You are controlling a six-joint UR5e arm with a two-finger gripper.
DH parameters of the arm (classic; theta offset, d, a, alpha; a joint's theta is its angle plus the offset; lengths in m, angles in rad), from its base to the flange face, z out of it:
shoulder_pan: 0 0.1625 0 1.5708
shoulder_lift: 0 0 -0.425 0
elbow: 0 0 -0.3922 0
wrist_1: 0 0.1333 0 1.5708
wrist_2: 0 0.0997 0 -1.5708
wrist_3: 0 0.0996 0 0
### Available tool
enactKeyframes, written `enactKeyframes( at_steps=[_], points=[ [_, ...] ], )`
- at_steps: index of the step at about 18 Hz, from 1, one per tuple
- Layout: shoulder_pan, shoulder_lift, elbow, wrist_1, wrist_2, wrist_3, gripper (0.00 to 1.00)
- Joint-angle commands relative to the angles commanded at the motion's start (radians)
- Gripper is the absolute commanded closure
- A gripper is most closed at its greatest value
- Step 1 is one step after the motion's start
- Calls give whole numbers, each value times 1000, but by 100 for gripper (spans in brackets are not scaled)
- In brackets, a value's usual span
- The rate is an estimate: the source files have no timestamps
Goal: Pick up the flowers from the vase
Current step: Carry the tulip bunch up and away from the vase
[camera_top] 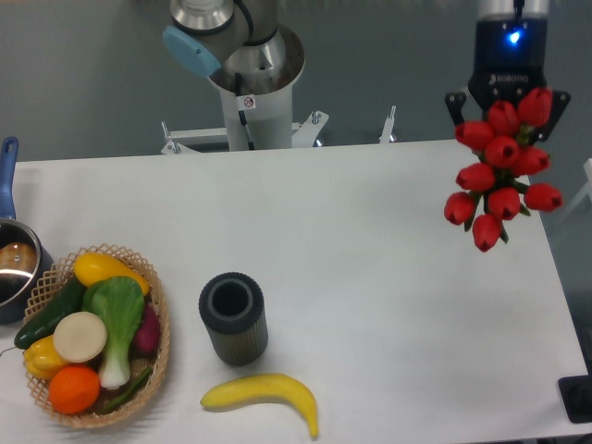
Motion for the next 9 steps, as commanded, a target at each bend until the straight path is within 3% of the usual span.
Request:
enactKeyframes(
  at_steps=[5, 9],
  points=[
    [-5, -40, 12, 1, 2, -2, 61],
    [-3, -40, -2, 2, 0, 2, 61]
  ],
)
